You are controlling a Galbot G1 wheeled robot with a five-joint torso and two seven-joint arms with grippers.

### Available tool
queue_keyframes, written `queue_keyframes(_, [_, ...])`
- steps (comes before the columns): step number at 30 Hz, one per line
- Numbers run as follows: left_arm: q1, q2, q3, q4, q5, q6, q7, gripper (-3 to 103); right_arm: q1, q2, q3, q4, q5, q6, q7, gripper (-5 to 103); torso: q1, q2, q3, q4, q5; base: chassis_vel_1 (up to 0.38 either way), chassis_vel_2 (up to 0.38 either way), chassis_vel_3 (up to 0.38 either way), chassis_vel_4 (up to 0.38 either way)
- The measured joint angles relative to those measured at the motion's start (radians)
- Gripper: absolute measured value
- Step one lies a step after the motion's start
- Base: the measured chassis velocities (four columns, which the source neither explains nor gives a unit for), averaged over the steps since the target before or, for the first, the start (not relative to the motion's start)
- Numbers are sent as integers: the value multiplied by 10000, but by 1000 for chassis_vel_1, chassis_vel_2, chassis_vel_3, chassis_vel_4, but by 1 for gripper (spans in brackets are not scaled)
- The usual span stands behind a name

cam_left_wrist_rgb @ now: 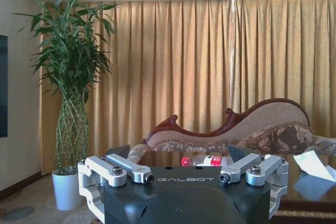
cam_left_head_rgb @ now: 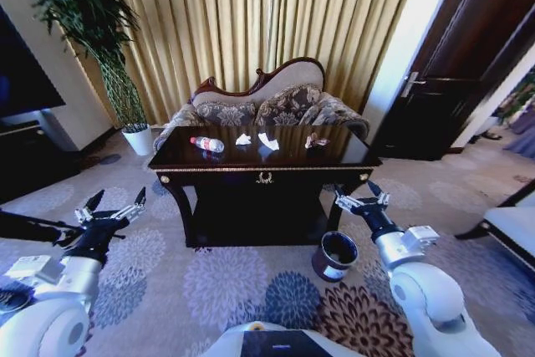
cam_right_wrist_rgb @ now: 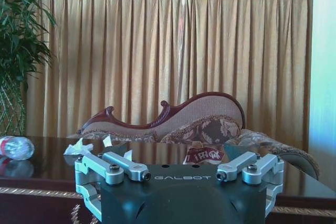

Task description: Move to the front of the table and place the trash on the table into the trash bin.

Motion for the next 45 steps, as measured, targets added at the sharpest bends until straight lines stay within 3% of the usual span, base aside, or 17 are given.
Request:
queue_keyframes(23, [126, -152, 9, -78, 14, -3, 97, 100, 9, 72, -178, -49, -62, -48, -17, 100, 0, 0, 1, 1, 0, -176, 172, 180, -184])
queue_keyframes(36, [229, -214, -143, -151, 9, -47, 104, 100, 172, 82, -316, -281, 59, -121, 21, 100, -5, 3, -2, 3, 0, -30, 45, 45, -36])
queue_keyframes(45, [435, -337, -490, -155, -13, -189, 104, 100, 1418, -811, -823, -1346, 1212, -863, 402, 100, -1, 1, 0, 2, 2, 0, 0, 0, 0])
